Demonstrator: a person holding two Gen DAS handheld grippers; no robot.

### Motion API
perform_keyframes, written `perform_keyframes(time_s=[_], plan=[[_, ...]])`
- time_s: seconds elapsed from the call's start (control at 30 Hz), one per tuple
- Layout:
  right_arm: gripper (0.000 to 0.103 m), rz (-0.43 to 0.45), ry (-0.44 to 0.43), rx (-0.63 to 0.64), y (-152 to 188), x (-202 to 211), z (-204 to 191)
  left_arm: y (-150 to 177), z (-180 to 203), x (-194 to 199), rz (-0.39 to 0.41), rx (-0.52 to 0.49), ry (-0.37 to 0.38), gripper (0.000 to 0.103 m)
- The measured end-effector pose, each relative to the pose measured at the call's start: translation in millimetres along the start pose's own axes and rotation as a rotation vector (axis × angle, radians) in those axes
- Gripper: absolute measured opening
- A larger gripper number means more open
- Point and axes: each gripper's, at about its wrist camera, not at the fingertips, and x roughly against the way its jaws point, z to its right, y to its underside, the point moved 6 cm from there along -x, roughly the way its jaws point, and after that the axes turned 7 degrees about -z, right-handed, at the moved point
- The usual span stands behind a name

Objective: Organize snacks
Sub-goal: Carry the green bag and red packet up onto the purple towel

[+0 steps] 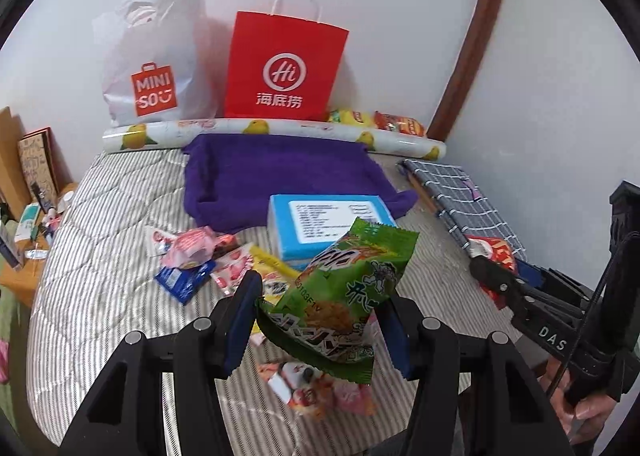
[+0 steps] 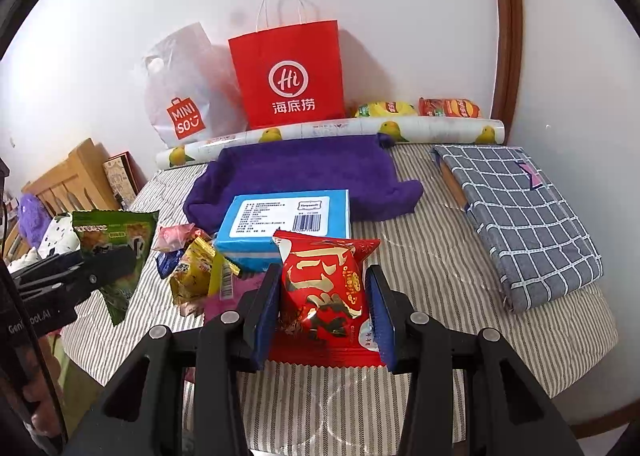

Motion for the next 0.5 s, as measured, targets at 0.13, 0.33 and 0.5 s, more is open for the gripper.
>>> perform_keyframes(time_s=[0.13,0.33,0.5], plan=[[0.042,-0.003,0.0,0.005,-7.3,-5.2,-0.1,-7.9,3.4,-6.8,-0.006,-0.008,-0.002,0.054],[0.042,0.003,-0.01,0.026,-29.2,-9.5,-0.4,-28.7,5.1,-20.5,-0.023,-0.04,-0.018,0.054],[0.042,-0.007,-0.004,0.041,-51.2,-21.7,1.1,-54.1,3.6,-29.2,-0.025,-0.051,-0.017,0.054]])
